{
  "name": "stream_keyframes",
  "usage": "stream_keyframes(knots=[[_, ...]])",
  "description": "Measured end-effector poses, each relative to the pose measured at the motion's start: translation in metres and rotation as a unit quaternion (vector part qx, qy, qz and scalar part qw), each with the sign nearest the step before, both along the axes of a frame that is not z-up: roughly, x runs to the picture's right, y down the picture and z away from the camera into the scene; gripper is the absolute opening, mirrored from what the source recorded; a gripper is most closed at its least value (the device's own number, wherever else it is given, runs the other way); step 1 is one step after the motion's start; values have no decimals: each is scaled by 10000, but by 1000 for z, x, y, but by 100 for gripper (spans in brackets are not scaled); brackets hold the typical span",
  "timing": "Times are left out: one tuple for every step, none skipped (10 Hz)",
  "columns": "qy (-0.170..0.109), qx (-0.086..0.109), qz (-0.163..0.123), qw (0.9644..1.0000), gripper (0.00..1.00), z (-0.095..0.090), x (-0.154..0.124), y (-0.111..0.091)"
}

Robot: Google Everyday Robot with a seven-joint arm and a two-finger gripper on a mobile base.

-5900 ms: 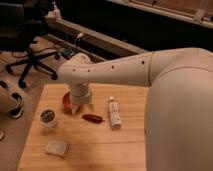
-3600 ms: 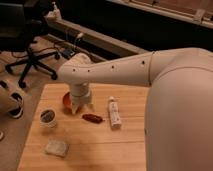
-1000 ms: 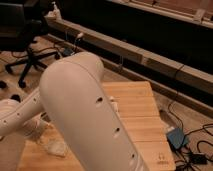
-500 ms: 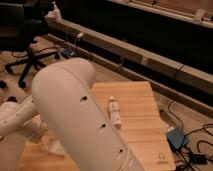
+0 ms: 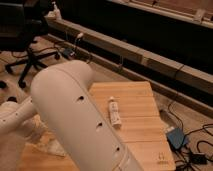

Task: Place the white sponge in the ceramic bowl

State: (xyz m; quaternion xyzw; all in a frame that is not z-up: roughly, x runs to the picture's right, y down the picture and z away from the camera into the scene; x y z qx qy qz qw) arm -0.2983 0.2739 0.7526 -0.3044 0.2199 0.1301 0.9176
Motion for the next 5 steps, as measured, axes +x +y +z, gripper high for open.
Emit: stream_keyframes(knots=[[8, -30, -37, 10000, 65, 0, 1, 3], [13, -69, -76, 9999, 65, 1, 0, 7], [16, -94, -102, 9999, 65, 1, -1, 11], [26, -105, -108, 9999, 65, 2, -2, 14], [31, -111, -85, 9999, 65, 4, -5, 19]])
